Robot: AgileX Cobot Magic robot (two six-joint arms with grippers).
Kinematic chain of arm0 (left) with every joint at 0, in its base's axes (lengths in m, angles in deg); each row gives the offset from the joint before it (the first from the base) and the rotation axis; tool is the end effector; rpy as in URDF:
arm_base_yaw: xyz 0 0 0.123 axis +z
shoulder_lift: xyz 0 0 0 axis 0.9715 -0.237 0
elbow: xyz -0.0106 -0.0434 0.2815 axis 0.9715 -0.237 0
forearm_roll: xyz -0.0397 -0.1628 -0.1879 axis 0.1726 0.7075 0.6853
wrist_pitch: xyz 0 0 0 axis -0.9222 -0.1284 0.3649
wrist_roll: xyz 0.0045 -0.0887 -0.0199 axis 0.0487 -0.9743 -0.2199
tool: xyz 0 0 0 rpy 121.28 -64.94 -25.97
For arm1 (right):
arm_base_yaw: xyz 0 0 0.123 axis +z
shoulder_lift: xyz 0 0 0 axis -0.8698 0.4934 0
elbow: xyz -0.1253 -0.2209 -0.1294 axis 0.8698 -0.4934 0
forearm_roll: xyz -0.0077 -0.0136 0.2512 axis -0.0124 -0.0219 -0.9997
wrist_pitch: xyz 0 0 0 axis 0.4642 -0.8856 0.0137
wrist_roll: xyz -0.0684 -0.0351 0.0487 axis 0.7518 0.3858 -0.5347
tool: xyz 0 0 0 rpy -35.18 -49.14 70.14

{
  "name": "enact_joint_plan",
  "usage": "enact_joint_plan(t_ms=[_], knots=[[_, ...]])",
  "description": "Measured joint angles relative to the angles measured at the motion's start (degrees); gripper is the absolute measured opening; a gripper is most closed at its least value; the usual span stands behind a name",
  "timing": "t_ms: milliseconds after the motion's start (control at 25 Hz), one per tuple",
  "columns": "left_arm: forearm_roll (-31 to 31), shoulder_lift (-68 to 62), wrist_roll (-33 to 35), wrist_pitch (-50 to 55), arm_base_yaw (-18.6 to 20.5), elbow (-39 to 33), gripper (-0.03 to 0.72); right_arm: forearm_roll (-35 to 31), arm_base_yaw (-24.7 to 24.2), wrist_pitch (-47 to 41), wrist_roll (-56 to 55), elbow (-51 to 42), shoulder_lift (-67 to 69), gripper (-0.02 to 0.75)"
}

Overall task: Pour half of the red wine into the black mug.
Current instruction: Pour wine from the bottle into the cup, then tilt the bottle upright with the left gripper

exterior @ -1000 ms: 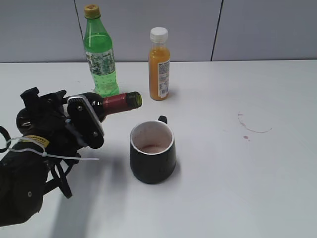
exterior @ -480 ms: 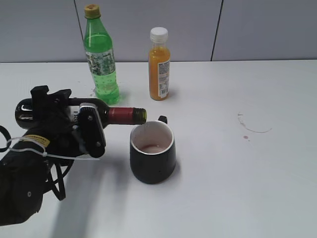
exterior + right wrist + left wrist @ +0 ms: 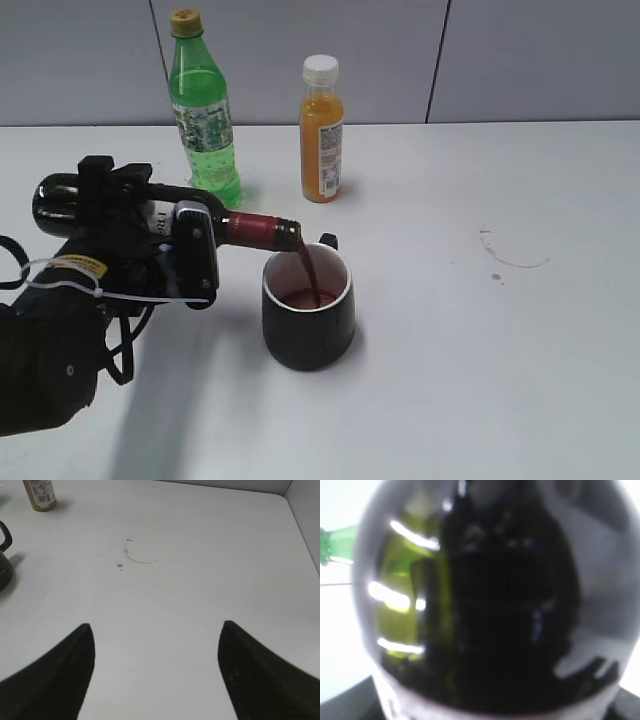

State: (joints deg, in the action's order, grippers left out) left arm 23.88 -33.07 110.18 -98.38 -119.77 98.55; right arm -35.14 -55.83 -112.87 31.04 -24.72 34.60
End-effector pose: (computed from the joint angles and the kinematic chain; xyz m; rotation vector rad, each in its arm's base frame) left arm 0.2460 -0.1417 0.1314 1.4026 1.4118 1.2014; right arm 0.0079 0.0037 0.2642 -0.1734 1.9948 0.0391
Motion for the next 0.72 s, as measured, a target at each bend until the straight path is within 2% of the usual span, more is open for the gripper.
enact_joint_plan(t_ms=[720], knots=[[0.0,0.0,5.3,-0.3,0.4,0.2,0.532,0.0,0.0,0.0,0.0,0.0,0.0,0.582]])
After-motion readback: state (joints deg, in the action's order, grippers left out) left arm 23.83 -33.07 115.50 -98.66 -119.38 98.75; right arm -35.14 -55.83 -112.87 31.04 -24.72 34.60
